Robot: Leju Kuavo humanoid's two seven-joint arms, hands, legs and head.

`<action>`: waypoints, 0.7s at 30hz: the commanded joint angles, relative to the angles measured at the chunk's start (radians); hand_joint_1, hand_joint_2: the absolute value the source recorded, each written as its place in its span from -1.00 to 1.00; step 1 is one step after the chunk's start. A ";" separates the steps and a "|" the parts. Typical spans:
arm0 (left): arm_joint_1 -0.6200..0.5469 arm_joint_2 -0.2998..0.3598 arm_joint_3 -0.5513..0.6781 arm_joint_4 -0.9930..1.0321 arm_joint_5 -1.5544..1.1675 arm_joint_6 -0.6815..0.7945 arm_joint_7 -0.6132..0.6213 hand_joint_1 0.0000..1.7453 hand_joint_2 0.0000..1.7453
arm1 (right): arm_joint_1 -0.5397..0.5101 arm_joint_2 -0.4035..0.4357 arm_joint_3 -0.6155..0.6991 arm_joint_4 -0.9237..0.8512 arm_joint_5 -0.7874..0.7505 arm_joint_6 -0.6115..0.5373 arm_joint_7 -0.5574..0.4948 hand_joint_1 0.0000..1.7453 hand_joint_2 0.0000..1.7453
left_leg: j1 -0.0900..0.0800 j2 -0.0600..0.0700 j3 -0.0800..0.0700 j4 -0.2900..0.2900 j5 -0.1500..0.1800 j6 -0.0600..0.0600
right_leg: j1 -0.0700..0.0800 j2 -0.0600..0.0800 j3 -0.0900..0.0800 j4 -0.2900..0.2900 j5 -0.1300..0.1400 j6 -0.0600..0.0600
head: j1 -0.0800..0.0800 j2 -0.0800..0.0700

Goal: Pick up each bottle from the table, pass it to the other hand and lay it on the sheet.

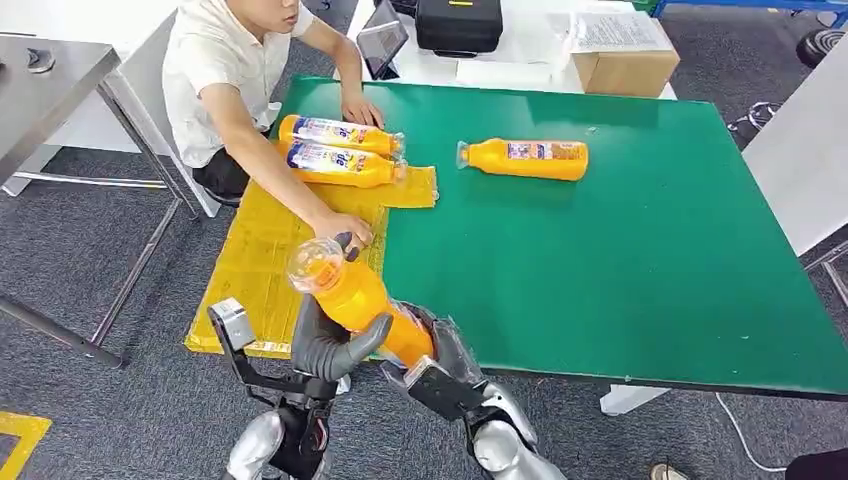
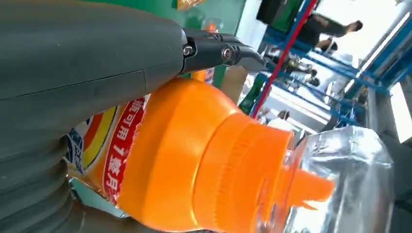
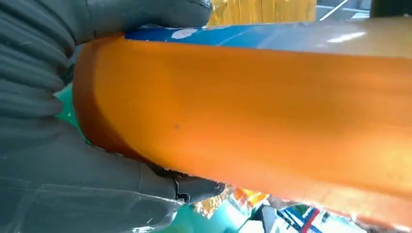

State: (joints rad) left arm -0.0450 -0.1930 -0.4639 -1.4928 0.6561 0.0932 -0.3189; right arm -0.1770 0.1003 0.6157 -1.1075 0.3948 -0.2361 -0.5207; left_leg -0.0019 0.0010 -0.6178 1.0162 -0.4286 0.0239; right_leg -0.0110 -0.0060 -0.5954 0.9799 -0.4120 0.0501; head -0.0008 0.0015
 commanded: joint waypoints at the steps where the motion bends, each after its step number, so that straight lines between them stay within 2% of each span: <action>1: -0.068 0.016 -0.033 0.092 -0.004 -0.033 0.000 1.00 1.00 | -0.062 -0.011 0.066 0.094 0.017 -0.003 -0.015 1.00 1.00 | 0.000 0.000 0.002 -0.001 0.000 -0.001 | 0.000 0.000 0.002 -0.001 0.000 -0.001 | 0.000 0.000; 6: -0.080 0.017 -0.028 0.114 0.009 -0.050 0.008 1.00 1.00 | -0.065 -0.007 0.072 0.088 0.016 0.002 -0.017 0.98 1.00 | 0.001 -0.001 0.006 -0.002 -0.001 -0.002 | 0.001 -0.001 0.006 -0.001 -0.002 -0.002 | 0.000 0.000; 9: -0.085 0.019 -0.031 0.132 0.015 -0.070 0.016 1.00 1.00 | -0.067 0.001 0.072 0.090 0.012 -0.005 -0.028 0.68 1.00 | 0.000 0.000 0.004 -0.001 -0.001 -0.001 | 0.000 0.000 0.004 0.000 -0.001 -0.002 | 0.000 0.000; 10: -0.087 0.018 -0.031 0.140 0.017 -0.072 0.018 1.00 1.00 | -0.067 0.003 0.073 0.091 0.010 -0.008 -0.031 0.50 1.00 | 0.001 0.000 0.005 -0.001 -0.001 -0.002 | 0.001 0.000 0.005 0.000 -0.001 -0.002 | 0.000 0.000; 11: -0.088 0.017 -0.031 0.144 0.017 -0.072 0.018 1.00 1.00 | -0.066 0.005 0.071 0.091 0.006 -0.009 -0.032 -0.36 1.00 | 0.000 0.000 0.004 -0.001 -0.001 -0.001 | 0.000 0.000 0.004 -0.001 -0.001 -0.002 | 0.000 0.000; 12: -0.089 0.018 -0.028 0.146 0.018 -0.071 0.018 1.00 1.00 | -0.063 0.008 0.068 0.090 0.002 -0.013 -0.033 -0.92 1.00 | 0.000 0.000 0.006 -0.002 -0.001 -0.002 | 0.000 0.000 0.006 -0.001 -0.001 -0.002 | 0.000 0.000; 13: -0.089 0.017 -0.024 0.146 0.021 -0.069 0.017 1.00 1.00 | -0.061 0.009 0.065 0.090 0.000 -0.017 -0.032 -1.00 1.00 | 0.001 0.000 0.004 -0.001 -0.001 -0.001 | 0.001 0.001 0.004 -0.001 -0.001 -0.002 | 0.000 0.000; 18: -0.080 0.034 0.024 0.114 0.012 -0.027 -0.003 1.00 1.00 | -0.028 0.016 0.047 0.072 -0.005 -0.071 -0.053 -1.00 1.00 | 0.000 0.000 0.003 -0.001 -0.001 -0.001 | 0.000 0.000 0.002 -0.001 -0.001 -0.001 | 0.001 0.000; 20: -0.072 0.032 0.055 0.087 -0.075 0.076 -0.065 1.00 1.00 | 0.004 0.018 0.025 0.042 0.035 -0.193 -0.091 -1.00 1.00 | 0.000 0.000 0.003 -0.001 -0.001 -0.001 | 0.000 0.000 0.003 -0.001 -0.001 -0.001 | 0.000 0.000; 21: -0.073 0.039 0.056 0.058 -0.217 0.197 -0.138 1.00 1.00 | 0.038 0.009 0.019 -0.002 0.100 -0.331 -0.130 -1.00 1.00 | 0.001 0.000 0.005 -0.002 -0.001 -0.002 | 0.001 0.001 0.004 -0.001 -0.001 -0.002 | 0.000 0.000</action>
State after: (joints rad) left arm -0.0902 -0.1847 -0.4490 -1.4214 0.6653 0.0645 -0.3216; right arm -0.1959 0.1129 0.6298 -1.0750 0.3899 -0.3072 -0.5696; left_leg -0.0018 0.0011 -0.6179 1.0162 -0.4286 0.0239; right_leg -0.0110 -0.0059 -0.5954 0.9800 -0.4120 0.0501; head -0.0004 0.0015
